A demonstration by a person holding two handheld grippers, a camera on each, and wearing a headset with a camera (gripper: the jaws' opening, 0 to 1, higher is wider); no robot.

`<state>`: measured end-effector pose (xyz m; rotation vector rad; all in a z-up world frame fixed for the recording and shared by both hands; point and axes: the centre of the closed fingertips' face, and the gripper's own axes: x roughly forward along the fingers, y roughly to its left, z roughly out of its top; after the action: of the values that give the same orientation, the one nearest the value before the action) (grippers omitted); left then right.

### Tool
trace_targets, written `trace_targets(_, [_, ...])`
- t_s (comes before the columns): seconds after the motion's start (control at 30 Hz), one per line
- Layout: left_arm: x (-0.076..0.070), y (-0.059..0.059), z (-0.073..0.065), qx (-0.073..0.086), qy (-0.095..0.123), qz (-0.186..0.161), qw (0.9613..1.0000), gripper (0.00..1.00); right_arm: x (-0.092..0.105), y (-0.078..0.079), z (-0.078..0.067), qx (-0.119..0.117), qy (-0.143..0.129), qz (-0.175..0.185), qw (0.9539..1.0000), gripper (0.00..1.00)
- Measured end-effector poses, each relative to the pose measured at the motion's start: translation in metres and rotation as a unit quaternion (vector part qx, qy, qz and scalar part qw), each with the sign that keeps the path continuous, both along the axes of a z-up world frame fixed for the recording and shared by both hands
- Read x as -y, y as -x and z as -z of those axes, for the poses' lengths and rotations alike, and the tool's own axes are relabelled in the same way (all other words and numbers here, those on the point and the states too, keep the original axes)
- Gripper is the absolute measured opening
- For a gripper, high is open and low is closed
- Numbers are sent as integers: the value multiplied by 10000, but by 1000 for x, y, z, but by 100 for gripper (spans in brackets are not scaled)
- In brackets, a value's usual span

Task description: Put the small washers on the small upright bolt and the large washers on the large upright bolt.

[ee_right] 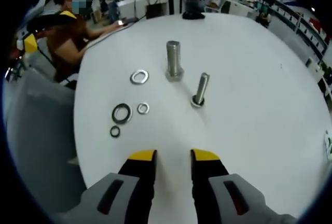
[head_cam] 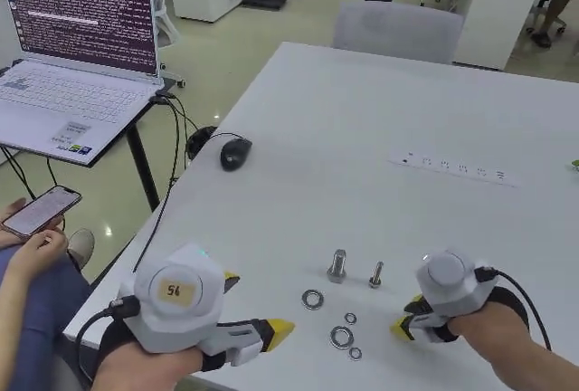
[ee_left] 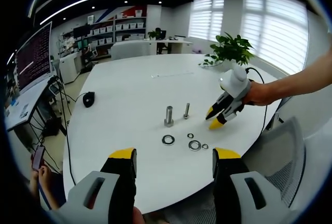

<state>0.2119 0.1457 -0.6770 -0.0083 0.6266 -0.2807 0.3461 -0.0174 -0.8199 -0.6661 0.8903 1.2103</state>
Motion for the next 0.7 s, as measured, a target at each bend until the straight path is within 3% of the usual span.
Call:
trace_targets(0.3, [-1,1,-2,46,-9,23,10000,59,2,26,0,-139,-200,93,9997,30])
trace_targets(0.43, [0,0,-6,130,37,-16,9999,59,-11,43,0,-199,-294,-90,9993,31])
trace_targets(0.7, [3,-1,-6,102,17,87,9999,59,-44,62,4,-260,-374,-519,9976,31])
